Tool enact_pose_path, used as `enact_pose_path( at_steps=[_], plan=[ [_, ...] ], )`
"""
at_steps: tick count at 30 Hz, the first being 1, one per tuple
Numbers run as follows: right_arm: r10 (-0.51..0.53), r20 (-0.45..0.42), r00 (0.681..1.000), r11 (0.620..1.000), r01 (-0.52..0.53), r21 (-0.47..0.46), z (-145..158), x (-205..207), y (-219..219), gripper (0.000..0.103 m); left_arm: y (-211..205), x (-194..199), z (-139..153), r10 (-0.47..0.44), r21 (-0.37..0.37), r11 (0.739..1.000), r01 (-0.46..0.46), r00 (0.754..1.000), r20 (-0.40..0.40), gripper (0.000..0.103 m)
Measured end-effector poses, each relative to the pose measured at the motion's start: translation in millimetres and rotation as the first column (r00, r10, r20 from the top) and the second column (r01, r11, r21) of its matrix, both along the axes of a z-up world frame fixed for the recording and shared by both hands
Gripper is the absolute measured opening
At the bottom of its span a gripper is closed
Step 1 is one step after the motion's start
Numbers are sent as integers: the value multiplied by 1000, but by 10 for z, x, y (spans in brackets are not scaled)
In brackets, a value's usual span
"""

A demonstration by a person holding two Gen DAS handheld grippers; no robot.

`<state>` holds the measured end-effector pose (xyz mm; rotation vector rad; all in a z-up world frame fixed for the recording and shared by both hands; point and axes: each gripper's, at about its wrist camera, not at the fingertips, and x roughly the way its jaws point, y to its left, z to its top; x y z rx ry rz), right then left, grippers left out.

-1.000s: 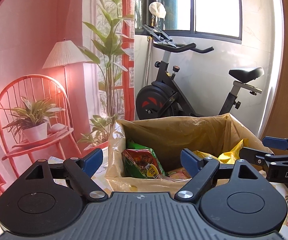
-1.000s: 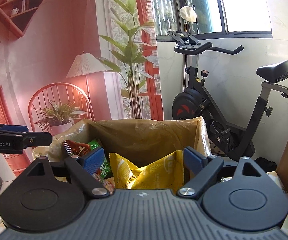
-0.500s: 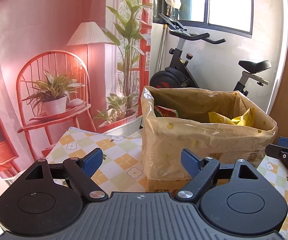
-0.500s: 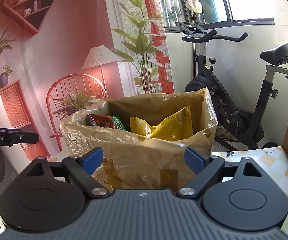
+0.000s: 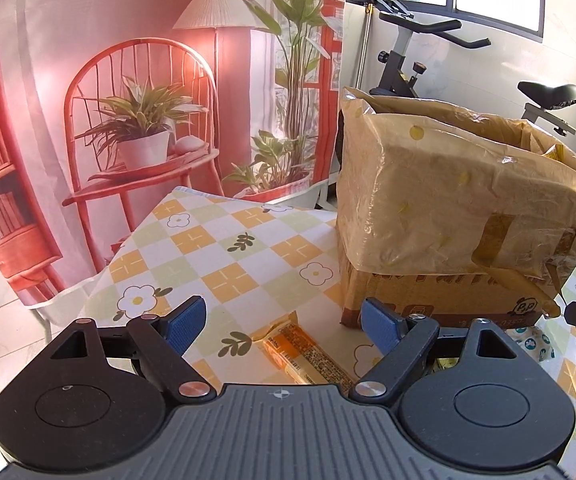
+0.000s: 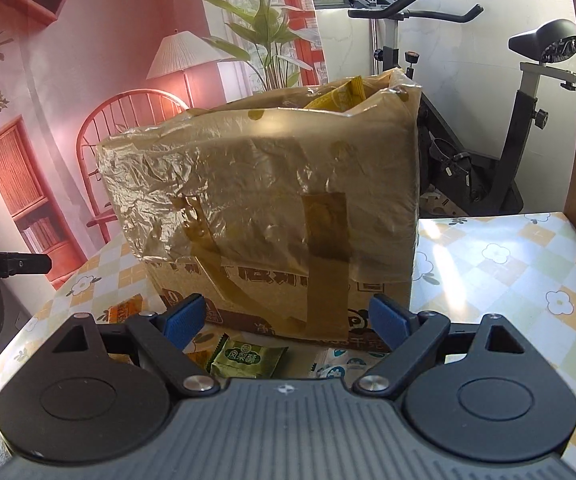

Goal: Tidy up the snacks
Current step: 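Lower both tools back to the snacks beside the box, then close the left tool on the orange-wrapped bar while the right lowers onto the blue-dotted packet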

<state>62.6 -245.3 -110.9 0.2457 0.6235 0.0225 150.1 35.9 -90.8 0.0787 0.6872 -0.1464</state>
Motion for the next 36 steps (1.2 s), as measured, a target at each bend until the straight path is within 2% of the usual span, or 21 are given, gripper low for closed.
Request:
enact_pose_path(
  at_steps=[9, 14, 25, 36],
  plan=[
    [-26, -27, 999, 1000, 26, -13, -327, -39, -1, 91, -54, 91, -190, 14, 1, 1000, -14, 1000, -27, 86],
    [-23, -46, 999, 999, 21, -35, -481, -63, -21, 90, -123, 118, -299, -6, 27, 1000, 7, 999, -41, 86],
    [-25, -93, 995, 998, 20, -54, -734, -83, -173, 86, -194, 189, -452, -46, 23, 999, 47, 996, -71, 86],
    [-71, -142, 987, 996, 61, -72, -925, 294, -210, 85, -67, 308, -638, 1, -6, 1000, -2, 993, -117, 86]
  ],
)
